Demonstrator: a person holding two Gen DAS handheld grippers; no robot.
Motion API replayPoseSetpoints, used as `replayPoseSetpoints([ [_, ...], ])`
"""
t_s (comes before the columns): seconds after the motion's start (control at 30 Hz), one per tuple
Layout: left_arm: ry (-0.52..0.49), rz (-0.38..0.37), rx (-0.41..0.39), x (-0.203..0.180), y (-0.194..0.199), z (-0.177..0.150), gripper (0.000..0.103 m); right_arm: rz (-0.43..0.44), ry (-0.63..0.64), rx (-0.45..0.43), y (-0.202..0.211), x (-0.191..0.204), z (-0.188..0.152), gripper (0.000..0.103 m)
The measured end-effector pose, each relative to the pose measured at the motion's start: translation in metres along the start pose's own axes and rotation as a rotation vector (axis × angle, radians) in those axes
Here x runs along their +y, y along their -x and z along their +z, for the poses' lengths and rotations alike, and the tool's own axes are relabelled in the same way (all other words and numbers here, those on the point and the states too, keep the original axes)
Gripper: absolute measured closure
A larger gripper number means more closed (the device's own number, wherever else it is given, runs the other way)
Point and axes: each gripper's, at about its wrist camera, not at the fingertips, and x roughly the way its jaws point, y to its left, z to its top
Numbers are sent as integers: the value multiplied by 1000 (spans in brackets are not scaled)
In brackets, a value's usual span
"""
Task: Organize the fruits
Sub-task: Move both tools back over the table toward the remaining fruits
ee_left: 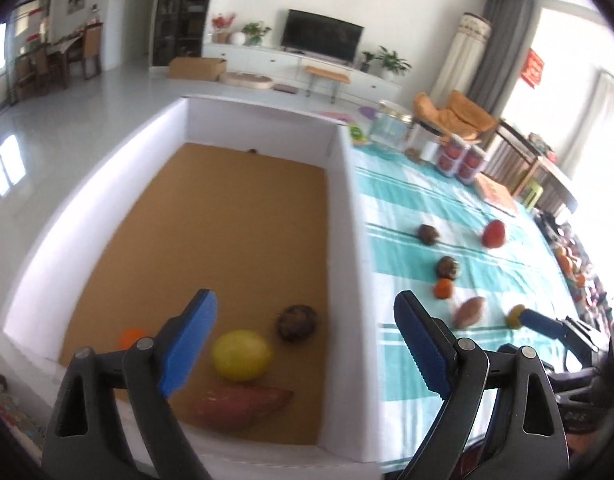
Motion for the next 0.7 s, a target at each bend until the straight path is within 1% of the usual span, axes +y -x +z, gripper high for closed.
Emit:
replayPoseSetpoints([
  [0.03, -28, -41, 9, -15, -1, -1, 11, -129, 51, 54, 9, -13, -3, 20],
  [0.13, -114, -159, 41, -66, -9, -7, 11, -537, 267, 191, 43, -45, -15, 11],
  [0.17, -138, -193, 54, -83, -11, -10, 11, -638, 316, 233, 52, -58, -20, 4],
  [0.2, -158, -226, 71, -98, -16, -13, 11, -699, 336, 266, 58, -70, -26, 0],
  [0.23, -173, -259, 90, -114, -20, -17, 10, -715, 327, 282, 64, -85, -30, 0],
  [0.27, -186, -289, 109, -128, -25, -20, 10, -692, 295, 277, 67, -93, -35, 0],
  [0.3, -200, -309, 124, -140, -31, -24, 9, -637, 245, 250, 69, -98, -40, 0],
  [0.33, -216, -315, 133, -151, -36, -30, 9, -559, 183, 213, 68, -104, -46, 0],
  [0.4, -250, -298, 158, -168, -52, -40, 9, -395, 45, 152, 59, -111, -62, 0],
  [0.43, -268, -287, 170, -173, -60, -46, 9, -334, -25, 120, 50, -107, -70, 0],
  [0.47, -284, -270, 176, -177, -69, -52, 9, -294, -89, 80, 39, -108, -76, 0],
  [0.53, -319, -213, 174, -179, -84, -65, 9, -242, -208, 7, 18, -110, -86, 0],
  [0.57, -324, -188, 171, -178, -91, -69, 9, -232, -264, -23, 10, -113, -90, 0],
  [0.63, -302, -155, 164, -168, -105, -70, 9, -234, -335, -54, -8, -104, -98, 0],
  [0.7, -277, -129, 164, -160, -116, -67, 9, -218, -379, -35, -20, -111, -96, 0],
])
